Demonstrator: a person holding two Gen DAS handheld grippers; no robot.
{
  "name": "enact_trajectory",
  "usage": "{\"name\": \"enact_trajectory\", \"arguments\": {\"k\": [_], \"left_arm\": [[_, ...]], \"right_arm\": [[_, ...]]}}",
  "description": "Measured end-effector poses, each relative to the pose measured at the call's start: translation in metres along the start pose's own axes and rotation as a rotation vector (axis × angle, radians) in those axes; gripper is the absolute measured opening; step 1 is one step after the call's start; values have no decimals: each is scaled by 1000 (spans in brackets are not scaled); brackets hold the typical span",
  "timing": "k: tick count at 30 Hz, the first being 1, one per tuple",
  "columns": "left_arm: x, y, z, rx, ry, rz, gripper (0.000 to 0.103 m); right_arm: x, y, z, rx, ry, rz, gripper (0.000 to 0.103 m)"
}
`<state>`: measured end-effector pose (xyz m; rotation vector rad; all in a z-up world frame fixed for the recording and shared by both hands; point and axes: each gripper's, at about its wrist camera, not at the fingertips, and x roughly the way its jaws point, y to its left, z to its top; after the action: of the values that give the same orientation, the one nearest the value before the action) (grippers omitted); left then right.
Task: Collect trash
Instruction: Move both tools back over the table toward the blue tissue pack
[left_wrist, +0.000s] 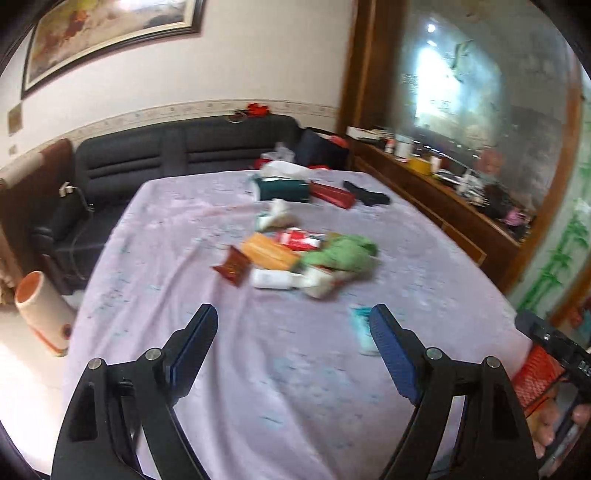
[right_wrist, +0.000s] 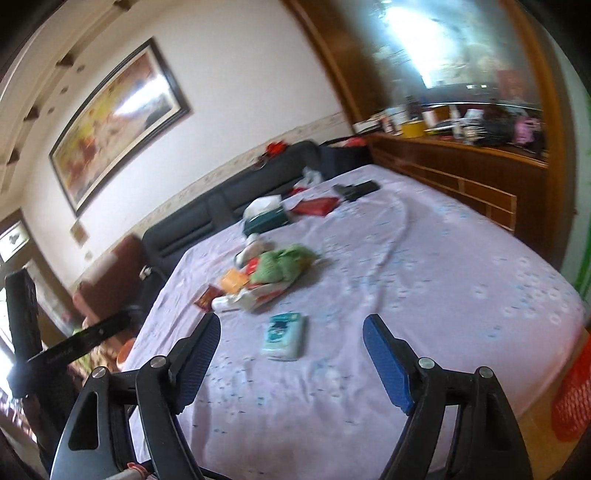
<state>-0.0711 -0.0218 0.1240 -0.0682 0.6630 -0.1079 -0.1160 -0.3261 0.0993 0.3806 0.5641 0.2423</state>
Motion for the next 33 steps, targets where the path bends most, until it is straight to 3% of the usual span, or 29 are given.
{"name": "enact_trajectory", "arguments": {"k": [6, 12, 19, 27, 33], "left_arm": [[25, 14, 6, 29, 20, 35, 83], [69, 18, 0, 53, 78, 33, 83], [101, 25, 0, 54, 107, 85, 83], [136, 28, 4, 95, 148, 90, 83], [178, 35, 20, 144, 225, 114, 83]], "right_arm": [[41, 25, 3, -22, 74, 42, 84], [89, 35, -8, -35, 174, 13, 84], [137, 34, -22, -49, 276, -39, 84], [181, 37, -30, -77, 349, -62, 84], [210, 41, -36, -108, 381, -126, 84]]}}
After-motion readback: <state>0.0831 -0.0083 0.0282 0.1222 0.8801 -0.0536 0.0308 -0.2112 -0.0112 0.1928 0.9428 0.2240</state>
